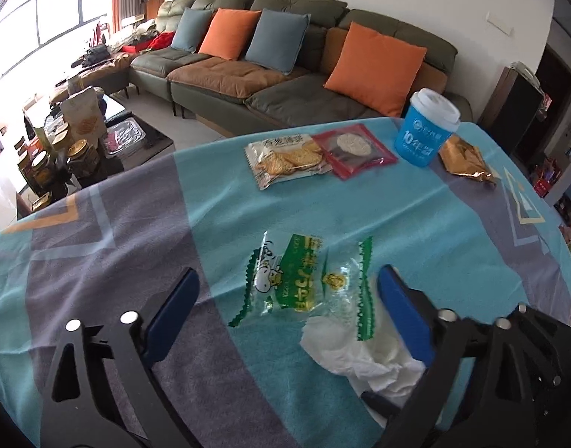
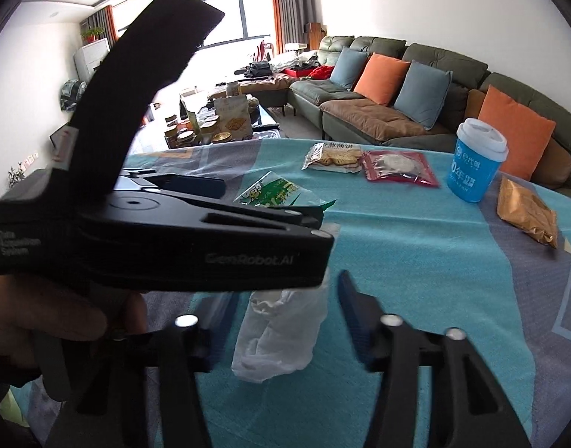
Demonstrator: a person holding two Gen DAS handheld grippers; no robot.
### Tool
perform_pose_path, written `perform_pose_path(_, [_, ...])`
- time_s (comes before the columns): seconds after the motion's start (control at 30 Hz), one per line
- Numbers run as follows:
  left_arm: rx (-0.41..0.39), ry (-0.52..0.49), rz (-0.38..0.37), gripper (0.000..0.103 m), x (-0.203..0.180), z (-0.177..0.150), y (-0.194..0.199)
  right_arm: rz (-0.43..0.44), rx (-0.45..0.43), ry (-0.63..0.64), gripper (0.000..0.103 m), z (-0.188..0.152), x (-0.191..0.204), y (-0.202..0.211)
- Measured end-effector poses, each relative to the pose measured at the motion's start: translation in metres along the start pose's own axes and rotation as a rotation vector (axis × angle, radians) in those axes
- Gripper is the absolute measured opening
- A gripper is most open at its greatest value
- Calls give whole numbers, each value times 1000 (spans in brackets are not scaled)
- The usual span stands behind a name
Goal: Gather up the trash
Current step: 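Grasp the white tissue with the right tool while the left tool grasps the clear plastic bag, then carry the tissue and plastic bag to the teal bin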
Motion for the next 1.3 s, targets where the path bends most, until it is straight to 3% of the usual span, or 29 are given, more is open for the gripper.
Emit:
perform_pose_path(0.07, [3, 21, -7, 73, 2, -1, -3, 10, 4, -2, 35, -1, 0, 0])
perform_pose_path(0.27, [7, 44, -34, 61, 5, -5, -6, 26, 4, -8, 15, 0, 0, -1])
perform_pose_path(0.3, [0, 55, -38, 59, 7, -5, -5, 27, 0, -11, 14, 0, 0, 0])
perform_pose_path(0.37, [-11, 68, -49, 42, 10, -6, -2, 36, 0, -17, 10, -1, 0, 1])
perform_pose_path(0.43, [-23, 76, -55, 38, 13, -7, 2, 36, -6, -19, 8, -2, 0, 3])
perform_pose_path(0.67, [-75, 120, -76, 33, 21, -15, 29, 41, -36, -25, 7, -2, 4, 17])
perform_pose_path(0.93, [-199, 157, -41, 33, 35, -37, 112, 50, -103, -8, 7, 8, 16, 48])
perform_pose_path(1.3, [-306, 227, 39, 33, 60, -97, 216, 92, -196, 49, 7, 17, 56, 96])
Point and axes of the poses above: each gripper's, at about its wrist camera, not at the fingertips, and y roughly against the way its jaws point, x to its left, z to its top, the point moved 6 cm from there along -y, roughly the way its jaws point, and after that the axes turned 3 degrees about -x, right-handed, at the moved point
